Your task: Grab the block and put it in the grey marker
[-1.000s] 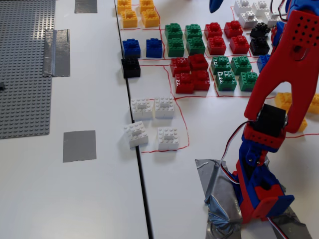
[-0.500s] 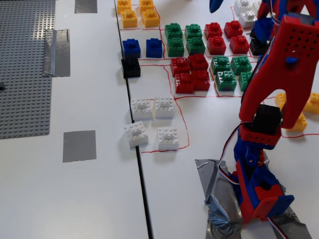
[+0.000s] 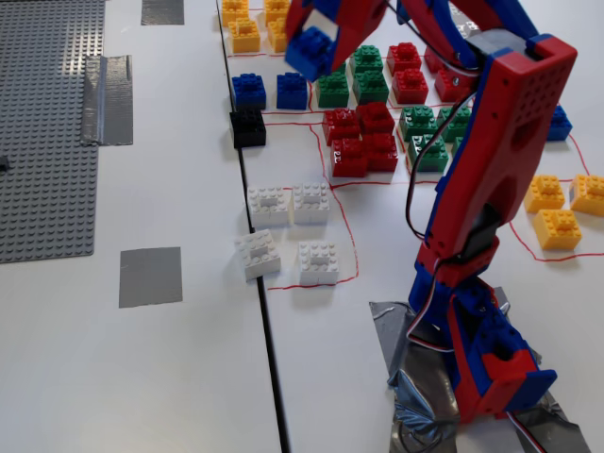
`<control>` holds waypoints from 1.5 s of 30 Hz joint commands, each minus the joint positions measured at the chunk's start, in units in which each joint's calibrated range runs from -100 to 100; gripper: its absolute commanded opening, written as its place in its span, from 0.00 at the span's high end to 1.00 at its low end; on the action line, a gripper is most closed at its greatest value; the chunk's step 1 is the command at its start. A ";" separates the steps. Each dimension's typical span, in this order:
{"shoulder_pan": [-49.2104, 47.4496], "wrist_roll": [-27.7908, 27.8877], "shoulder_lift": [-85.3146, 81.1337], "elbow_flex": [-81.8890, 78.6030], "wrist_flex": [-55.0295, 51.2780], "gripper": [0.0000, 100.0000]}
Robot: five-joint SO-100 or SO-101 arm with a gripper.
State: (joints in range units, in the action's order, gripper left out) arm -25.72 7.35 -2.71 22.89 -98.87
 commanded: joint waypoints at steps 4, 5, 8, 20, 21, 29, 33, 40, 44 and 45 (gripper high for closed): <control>-11.86 -10.45 -3.89 -3.72 -0.65 1.00; -13.73 -12.45 -3.64 -5.09 -0.65 1.00; -17.46 -18.85 -3.06 -8.90 1.06 1.00; -22.95 -29.50 6.01 -14.08 16.55 1.00; -23.44 -30.23 7.50 -12.81 16.55 1.00; -26.88 -33.75 17.73 -2.72 17.45 1.00; -28.64 -34.33 24.99 5.18 17.45 1.00; -30.90 -34.68 32.00 10.26 17.61 1.00; -30.80 -34.24 32.41 9.99 17.61 1.00; -30.61 -33.60 32.41 9.90 17.61 1.00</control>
State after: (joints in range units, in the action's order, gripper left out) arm -56.02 -26.98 32.17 28.43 -81.15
